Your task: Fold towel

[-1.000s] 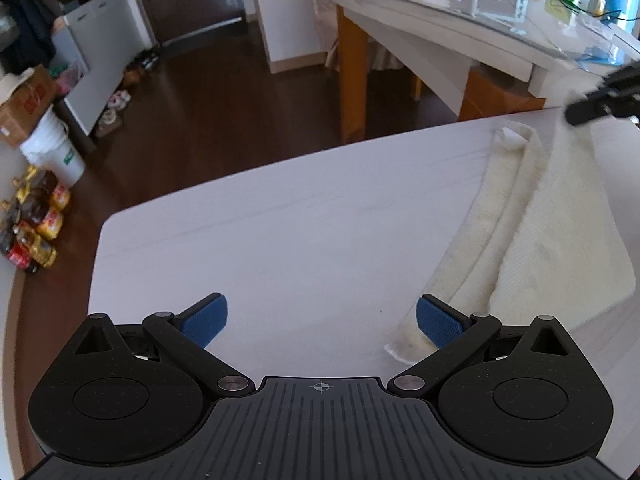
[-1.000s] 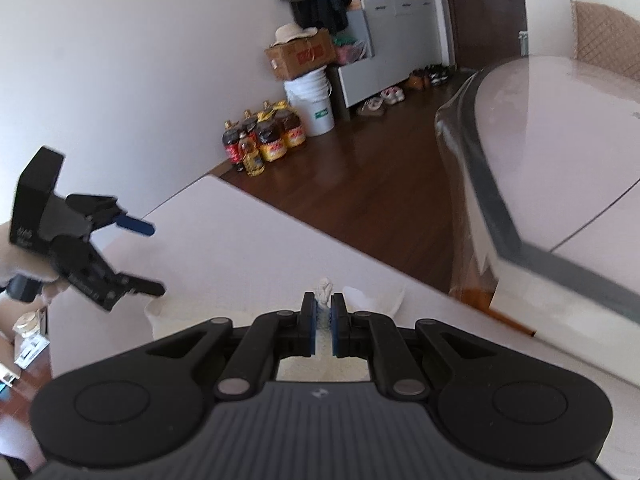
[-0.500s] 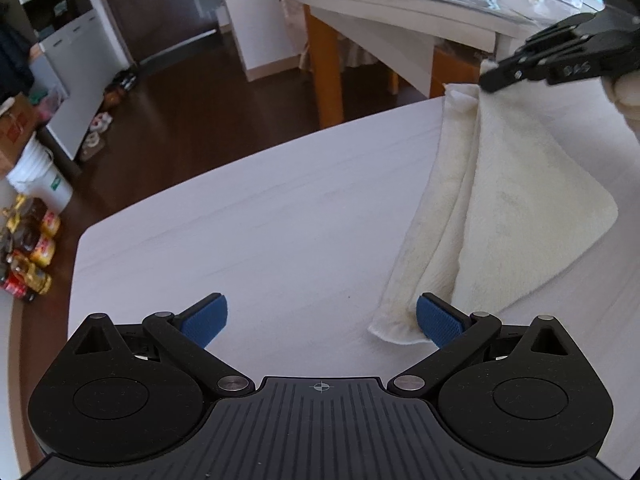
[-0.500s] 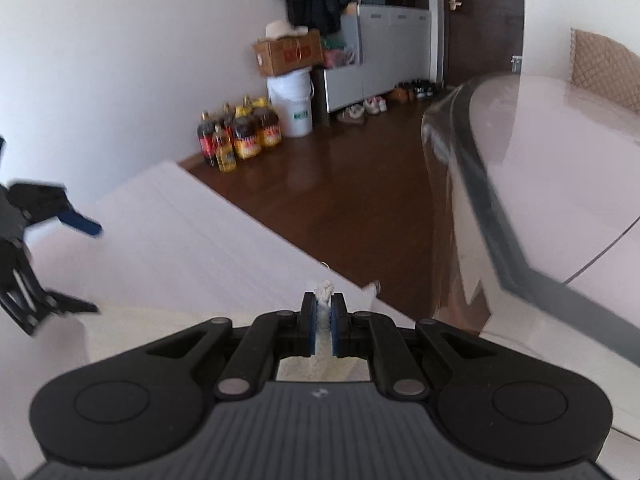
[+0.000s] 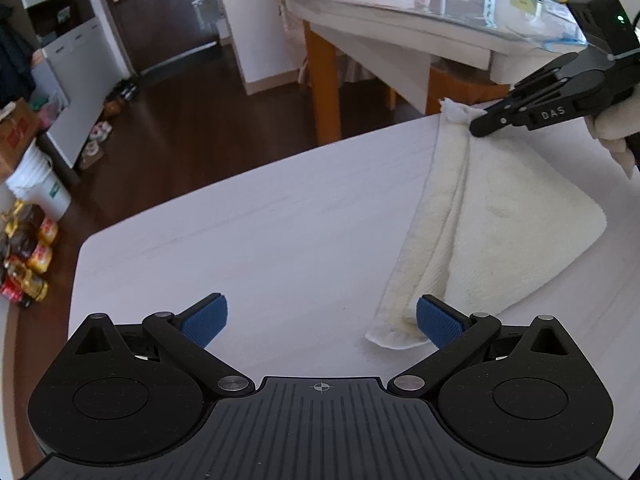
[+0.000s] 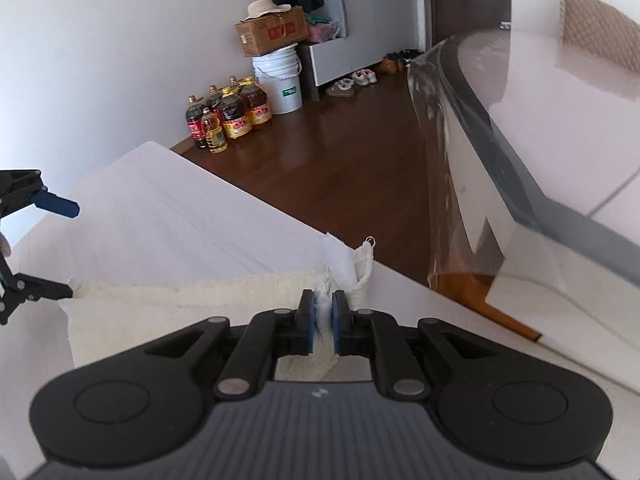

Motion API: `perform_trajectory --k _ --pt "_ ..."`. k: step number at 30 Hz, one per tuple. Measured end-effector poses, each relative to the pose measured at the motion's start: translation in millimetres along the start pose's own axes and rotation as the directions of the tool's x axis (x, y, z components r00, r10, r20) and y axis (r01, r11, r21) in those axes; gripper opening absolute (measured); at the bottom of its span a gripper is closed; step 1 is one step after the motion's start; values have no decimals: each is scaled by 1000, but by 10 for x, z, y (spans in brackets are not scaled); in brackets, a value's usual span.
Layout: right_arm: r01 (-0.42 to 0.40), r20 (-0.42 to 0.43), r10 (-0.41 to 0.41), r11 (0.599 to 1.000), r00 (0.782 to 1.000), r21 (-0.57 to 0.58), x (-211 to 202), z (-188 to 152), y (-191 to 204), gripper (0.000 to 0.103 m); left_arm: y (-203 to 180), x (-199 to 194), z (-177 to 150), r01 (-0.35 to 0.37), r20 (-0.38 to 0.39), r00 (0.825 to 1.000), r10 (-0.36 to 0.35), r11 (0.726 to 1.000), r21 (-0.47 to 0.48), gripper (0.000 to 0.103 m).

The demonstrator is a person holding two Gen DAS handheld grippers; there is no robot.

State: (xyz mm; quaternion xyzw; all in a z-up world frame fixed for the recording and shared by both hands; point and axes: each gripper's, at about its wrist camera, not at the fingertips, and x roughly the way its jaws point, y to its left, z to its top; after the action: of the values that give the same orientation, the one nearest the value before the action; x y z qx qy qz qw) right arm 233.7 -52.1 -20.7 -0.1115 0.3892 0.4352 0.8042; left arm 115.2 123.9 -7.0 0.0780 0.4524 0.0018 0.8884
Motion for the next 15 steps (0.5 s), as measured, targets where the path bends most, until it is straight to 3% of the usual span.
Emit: perform_trajectory --k 7,15 --pt "48 -45 -43 990 998 131 -268 -248 78 10 -41 -44 -45 23 7 1000 -23 1000 2 103" --pt "99 -40 -92 972 995 214 -681 -779 439 11 -221 -91 -139 46 -26 999 -45 998 39 103"
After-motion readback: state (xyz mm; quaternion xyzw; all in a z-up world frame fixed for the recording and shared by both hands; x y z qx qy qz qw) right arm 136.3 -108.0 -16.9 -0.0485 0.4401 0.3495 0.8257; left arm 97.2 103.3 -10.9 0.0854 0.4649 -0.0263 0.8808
